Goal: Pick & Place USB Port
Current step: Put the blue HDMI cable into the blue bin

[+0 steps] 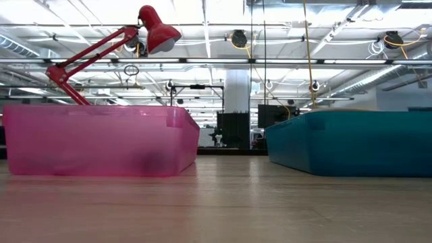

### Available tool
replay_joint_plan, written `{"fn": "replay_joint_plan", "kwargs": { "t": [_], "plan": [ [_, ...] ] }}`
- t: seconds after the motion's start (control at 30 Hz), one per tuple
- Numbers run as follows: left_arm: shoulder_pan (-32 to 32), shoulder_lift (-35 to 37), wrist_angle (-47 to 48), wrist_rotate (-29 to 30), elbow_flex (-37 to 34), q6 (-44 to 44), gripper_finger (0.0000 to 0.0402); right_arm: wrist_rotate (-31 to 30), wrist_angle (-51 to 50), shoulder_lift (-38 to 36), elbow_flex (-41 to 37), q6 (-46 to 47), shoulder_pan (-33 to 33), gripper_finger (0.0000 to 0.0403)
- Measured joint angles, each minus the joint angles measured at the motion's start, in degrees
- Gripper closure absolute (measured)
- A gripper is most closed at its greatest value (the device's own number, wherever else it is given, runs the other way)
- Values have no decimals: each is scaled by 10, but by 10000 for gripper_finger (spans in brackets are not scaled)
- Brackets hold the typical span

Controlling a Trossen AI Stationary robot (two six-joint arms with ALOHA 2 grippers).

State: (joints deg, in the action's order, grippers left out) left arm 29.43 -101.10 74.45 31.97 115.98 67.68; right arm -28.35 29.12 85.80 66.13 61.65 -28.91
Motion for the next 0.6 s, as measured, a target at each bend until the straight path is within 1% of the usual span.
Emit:
{"fn": "replay_joint_plan", "kwargs": {
  "t": [0.07,0.1,0.2,0.27,0.33,0.4,0.47,0.53,0.6],
  "plan": [
    [1,0,-2,-4,0,-1,354,0,0,0,0,-4,-1,366],
    [2,0,-3,-4,0,-4,354,0,-1,0,0,-10,-3,372],
    [19,13,-10,1,0,-13,349,-12,-2,0,0,-22,-10,372],
    [37,31,-25,29,0,-15,325,-27,3,0,0,-22,-15,372],
    [68,57,-50,89,0,-21,301,-50,4,-5,0,-25,-22,371],
    [114,86,-78,176,0,-23,287,-80,12,-4,0,-27,-29,371],
    [158,111,-110,271,1,-37,285,-98,27,-5,0,-28,-39,372],
    [208,132,-125,358,1,-57,288,-138,17,-13,0,-23,-51,372],
    [246,143,-131,419,1,-70,295,-193,-53,-29,1,9,-68,372]
  ]
}}
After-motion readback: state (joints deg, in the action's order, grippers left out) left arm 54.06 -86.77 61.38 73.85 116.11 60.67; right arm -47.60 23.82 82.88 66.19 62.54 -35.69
